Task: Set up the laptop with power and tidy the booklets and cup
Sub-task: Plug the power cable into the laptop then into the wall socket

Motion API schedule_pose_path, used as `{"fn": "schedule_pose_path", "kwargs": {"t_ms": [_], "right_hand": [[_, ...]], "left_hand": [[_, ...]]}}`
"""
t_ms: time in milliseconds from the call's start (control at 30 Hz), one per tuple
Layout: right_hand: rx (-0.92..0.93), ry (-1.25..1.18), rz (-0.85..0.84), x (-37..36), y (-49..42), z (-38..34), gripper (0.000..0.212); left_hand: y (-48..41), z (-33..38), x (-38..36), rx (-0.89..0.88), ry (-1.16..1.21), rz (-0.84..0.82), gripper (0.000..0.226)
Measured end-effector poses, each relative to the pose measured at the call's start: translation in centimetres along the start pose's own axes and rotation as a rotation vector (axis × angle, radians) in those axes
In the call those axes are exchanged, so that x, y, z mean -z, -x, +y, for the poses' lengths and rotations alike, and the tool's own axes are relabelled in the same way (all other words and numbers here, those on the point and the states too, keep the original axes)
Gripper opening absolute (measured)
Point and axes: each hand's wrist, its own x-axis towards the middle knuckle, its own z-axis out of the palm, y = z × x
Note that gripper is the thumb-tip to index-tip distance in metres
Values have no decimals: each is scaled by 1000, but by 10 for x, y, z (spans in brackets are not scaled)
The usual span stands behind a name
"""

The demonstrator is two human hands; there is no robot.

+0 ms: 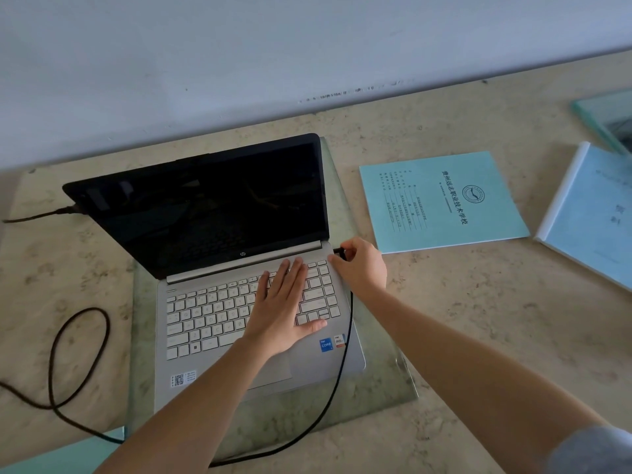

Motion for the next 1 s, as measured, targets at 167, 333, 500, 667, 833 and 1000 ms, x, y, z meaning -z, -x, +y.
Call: {"fn": "schedule_pose_path", "kwargs": {"t_ms": [167, 333, 500, 667, 833, 1000], "right_hand": [[-28, 7, 12, -3, 0, -2, 29], [-36, 16, -6, -3, 1, -2, 30], [-20, 20, -51, 1, 4, -6, 30], [-5, 68, -227, 10, 15, -8, 30], [242, 116, -199, 16, 38, -33, 61], [476, -54, -349, -2, 85, -76, 55]], "left_hand": [[-1, 0, 0, 4, 7, -2, 107], [-1, 2, 3, 12, 17, -16, 108], [4, 11, 10, 54, 50, -10, 105], [34, 37, 5, 119, 236, 108, 86], [84, 45, 1, 176, 334, 228, 68], [136, 20, 8, 320, 343, 378, 59]]}}
